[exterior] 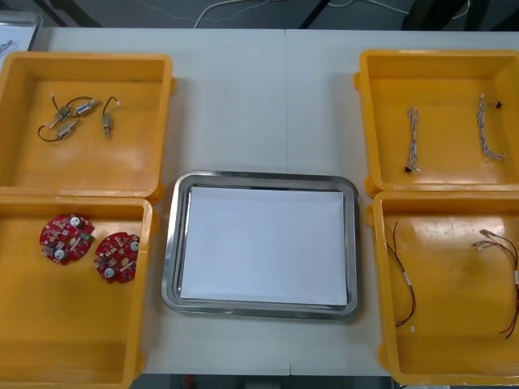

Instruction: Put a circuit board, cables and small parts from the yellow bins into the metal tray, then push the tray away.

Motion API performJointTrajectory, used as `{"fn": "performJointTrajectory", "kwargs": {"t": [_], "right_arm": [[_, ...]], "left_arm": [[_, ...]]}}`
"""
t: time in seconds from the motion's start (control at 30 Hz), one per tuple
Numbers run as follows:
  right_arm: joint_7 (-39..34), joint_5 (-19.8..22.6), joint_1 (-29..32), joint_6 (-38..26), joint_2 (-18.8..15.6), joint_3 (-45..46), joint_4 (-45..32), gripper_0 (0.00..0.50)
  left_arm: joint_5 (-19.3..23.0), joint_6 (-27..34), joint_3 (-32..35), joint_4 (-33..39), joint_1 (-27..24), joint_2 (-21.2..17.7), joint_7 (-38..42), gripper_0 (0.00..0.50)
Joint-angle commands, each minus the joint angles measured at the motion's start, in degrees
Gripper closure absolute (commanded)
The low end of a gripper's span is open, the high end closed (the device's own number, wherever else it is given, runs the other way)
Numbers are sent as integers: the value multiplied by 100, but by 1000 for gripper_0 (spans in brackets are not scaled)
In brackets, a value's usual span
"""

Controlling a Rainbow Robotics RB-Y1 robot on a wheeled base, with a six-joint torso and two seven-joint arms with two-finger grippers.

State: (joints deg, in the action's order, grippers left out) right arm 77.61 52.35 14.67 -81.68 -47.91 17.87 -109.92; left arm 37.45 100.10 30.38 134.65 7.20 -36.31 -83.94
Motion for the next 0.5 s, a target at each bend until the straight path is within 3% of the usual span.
{"fn": "performJointTrajectory", "kwargs": {"t": [0.03,0.5], "right_arm": [[307,-94,141,91,133,15,85,0],[413,-287,115,117,396,-55,120,0]], "left_arm": [[-142,-289,-304,158,220,230,-799,55],[-124,-1062,-1183,62,300,582,-922,58]]}}
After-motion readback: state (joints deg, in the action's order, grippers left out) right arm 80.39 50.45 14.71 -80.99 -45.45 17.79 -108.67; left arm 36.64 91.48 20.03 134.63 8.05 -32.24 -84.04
